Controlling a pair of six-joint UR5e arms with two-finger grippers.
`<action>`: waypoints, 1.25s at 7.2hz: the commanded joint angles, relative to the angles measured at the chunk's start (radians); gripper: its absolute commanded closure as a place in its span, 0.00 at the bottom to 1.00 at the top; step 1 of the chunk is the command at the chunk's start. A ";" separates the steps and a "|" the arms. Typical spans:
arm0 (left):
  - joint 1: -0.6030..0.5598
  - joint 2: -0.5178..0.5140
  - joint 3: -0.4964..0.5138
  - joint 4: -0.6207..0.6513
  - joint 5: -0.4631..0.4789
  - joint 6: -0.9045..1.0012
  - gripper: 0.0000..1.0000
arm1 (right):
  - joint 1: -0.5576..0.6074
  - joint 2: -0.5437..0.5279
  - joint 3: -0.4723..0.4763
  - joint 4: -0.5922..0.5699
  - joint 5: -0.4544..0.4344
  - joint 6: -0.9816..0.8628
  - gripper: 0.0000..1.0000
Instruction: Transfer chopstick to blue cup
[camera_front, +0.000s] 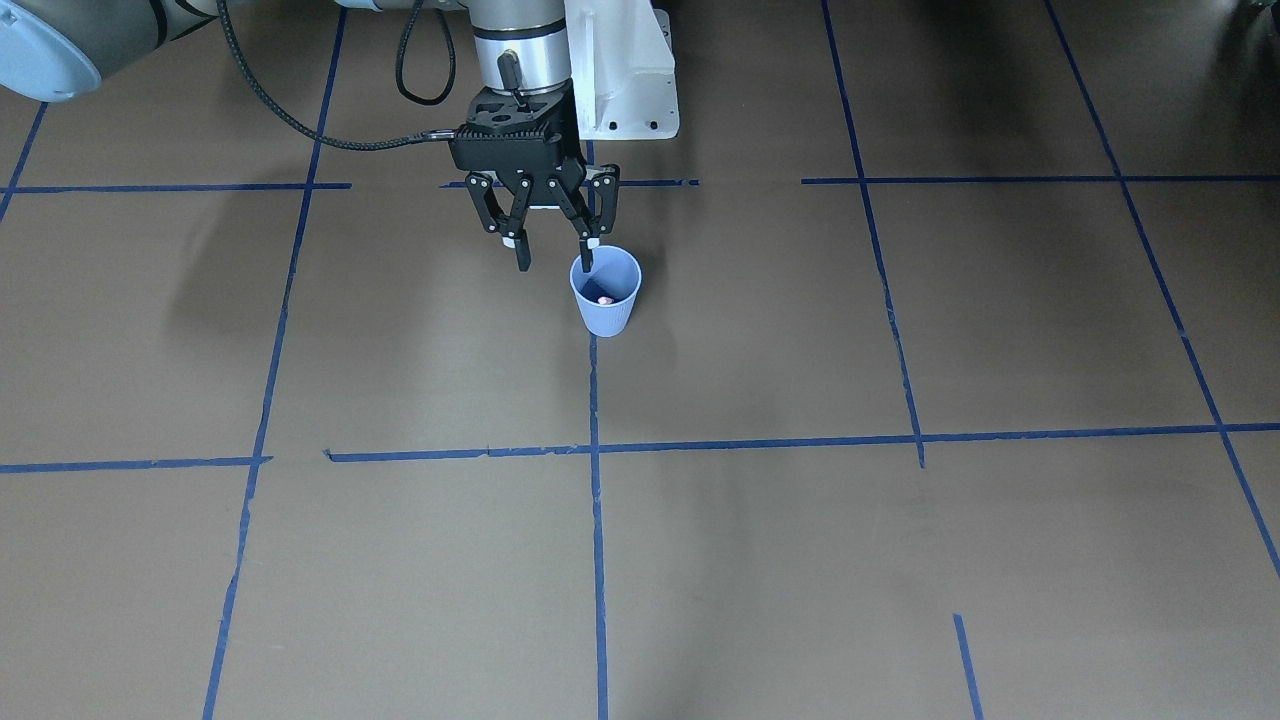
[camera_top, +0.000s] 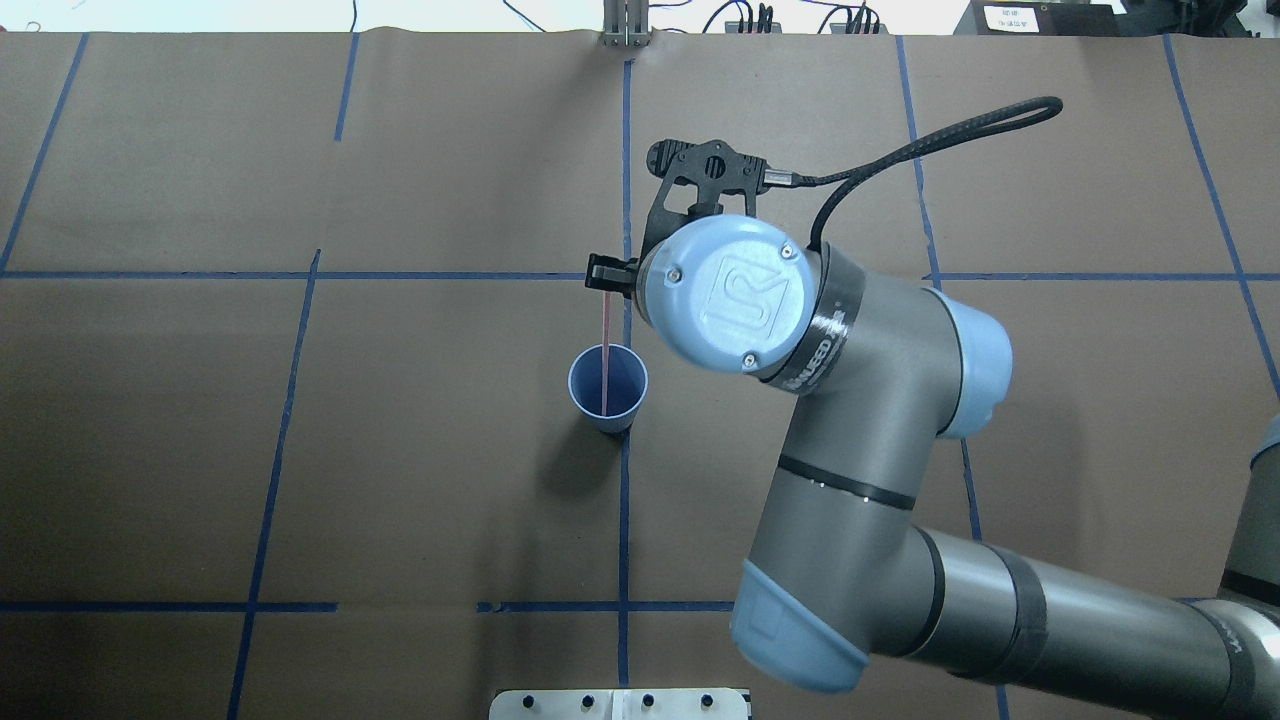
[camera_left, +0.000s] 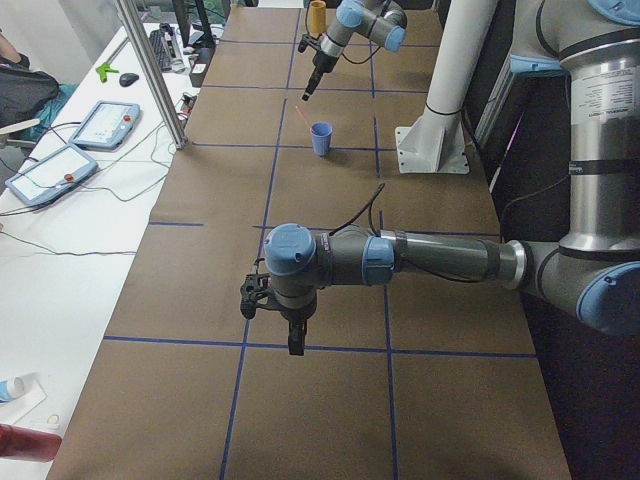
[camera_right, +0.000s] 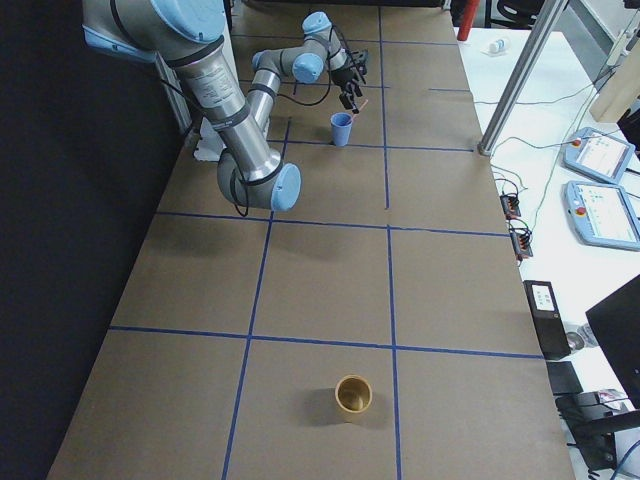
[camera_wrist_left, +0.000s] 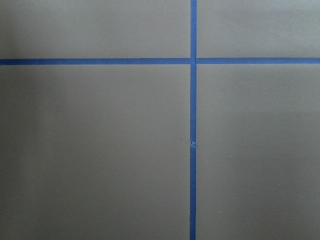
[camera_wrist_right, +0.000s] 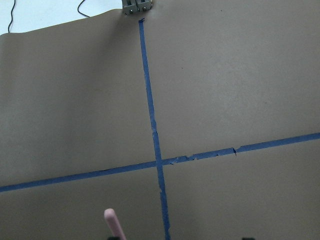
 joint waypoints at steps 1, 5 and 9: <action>0.014 0.000 0.005 -0.002 0.002 0.002 0.00 | 0.136 -0.002 0.002 -0.102 0.218 -0.144 0.00; 0.105 -0.023 0.038 -0.005 0.006 0.014 0.00 | 0.499 -0.155 -0.090 -0.216 0.644 -0.767 0.00; 0.103 -0.017 0.114 -0.095 0.000 0.009 0.00 | 0.751 -0.492 -0.096 -0.163 0.759 -1.311 0.00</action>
